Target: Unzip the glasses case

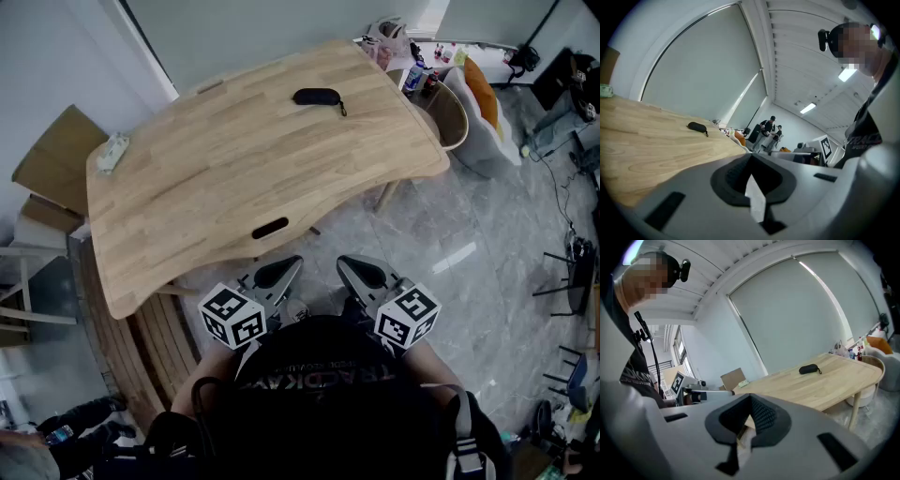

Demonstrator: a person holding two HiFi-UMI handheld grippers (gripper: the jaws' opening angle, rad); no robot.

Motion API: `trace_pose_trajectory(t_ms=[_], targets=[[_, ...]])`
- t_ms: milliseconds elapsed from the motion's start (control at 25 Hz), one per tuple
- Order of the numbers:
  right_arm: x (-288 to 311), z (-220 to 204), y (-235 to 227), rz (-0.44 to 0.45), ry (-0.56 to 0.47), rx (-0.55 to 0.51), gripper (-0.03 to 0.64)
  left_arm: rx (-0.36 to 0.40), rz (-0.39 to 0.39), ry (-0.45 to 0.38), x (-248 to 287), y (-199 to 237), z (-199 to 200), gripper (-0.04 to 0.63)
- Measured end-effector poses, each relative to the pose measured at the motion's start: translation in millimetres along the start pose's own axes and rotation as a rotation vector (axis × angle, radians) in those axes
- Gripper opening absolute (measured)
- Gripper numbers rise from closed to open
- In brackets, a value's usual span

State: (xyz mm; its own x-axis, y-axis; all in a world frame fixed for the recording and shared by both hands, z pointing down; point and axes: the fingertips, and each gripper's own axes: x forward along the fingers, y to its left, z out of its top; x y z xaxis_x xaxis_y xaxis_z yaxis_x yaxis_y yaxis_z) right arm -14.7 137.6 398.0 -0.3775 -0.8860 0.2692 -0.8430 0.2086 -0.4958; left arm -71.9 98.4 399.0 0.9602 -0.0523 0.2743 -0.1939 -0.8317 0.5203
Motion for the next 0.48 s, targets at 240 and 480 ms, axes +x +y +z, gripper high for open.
trace_pose_trajectory(t_ms=[240, 480], targets=[[-2.0, 1.3, 1.1, -0.002, -0.006, 0.000, 0.017, -0.001, -0.002, 0.006, 0.1, -2.8, -0.1, 0.009], [-2.5, 1.2, 1.6, -0.002, -0.013, -0.003, 0.017, 0.007, -0.008, 0.011, 1.4, -4.4, -1.0, 0.009]])
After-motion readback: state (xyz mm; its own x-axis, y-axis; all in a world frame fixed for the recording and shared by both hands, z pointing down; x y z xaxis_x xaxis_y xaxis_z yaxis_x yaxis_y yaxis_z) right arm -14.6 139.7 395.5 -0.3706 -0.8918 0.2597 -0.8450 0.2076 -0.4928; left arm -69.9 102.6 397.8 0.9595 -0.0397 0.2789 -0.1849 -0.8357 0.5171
